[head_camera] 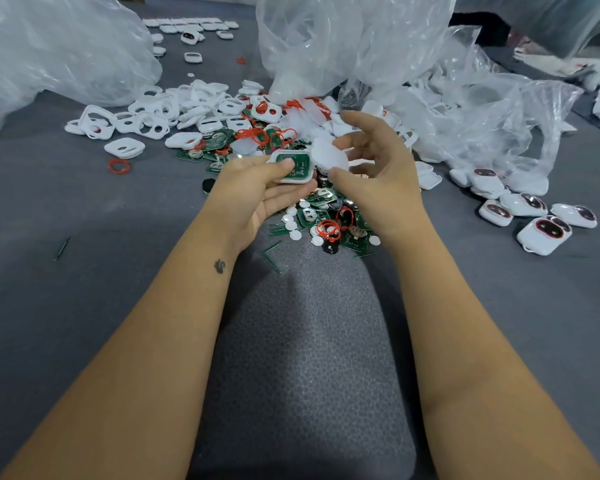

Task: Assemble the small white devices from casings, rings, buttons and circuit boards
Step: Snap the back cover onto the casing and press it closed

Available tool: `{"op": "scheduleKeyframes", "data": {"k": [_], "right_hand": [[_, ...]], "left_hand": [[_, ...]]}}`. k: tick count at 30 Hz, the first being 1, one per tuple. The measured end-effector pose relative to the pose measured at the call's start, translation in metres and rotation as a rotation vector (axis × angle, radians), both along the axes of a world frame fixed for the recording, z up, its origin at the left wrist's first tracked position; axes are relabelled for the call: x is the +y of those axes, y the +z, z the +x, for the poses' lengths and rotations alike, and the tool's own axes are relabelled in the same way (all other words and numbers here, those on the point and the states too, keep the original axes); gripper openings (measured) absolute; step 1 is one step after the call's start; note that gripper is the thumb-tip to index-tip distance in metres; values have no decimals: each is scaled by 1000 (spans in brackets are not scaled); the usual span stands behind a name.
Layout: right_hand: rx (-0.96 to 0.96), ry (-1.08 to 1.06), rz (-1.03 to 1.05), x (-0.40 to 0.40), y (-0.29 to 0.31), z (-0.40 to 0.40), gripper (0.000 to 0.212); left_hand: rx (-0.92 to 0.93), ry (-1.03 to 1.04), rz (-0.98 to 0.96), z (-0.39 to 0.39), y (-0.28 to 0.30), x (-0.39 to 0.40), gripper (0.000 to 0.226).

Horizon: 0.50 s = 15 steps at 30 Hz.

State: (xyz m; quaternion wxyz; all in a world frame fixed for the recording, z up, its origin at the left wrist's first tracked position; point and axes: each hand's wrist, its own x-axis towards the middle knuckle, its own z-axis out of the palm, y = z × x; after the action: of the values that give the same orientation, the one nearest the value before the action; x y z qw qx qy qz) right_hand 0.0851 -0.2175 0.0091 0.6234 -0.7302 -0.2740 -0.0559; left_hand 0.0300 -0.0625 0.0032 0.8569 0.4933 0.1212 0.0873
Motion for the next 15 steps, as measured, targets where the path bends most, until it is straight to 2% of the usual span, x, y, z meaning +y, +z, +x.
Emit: {"op": "scheduleKeyframes", "data": {"k": [5, 7, 10, 15], "right_hand": [[-126, -18, -161, 4, -3, -5, 60], [-167, -35, -189, 5, -3, -6, 63], [-225, -26, -238, 6, -3, -9, 68], [-292, -2, -273, 10, -4, -11, 74]], "left_hand": [[9, -1, 104, -1, 0, -1, 11], [43, 14, 90, -1, 2, -2, 12], [102, 1, 3, -2, 6, -3, 25], [128, -85, 27, -3, 6, -3, 45]]}}
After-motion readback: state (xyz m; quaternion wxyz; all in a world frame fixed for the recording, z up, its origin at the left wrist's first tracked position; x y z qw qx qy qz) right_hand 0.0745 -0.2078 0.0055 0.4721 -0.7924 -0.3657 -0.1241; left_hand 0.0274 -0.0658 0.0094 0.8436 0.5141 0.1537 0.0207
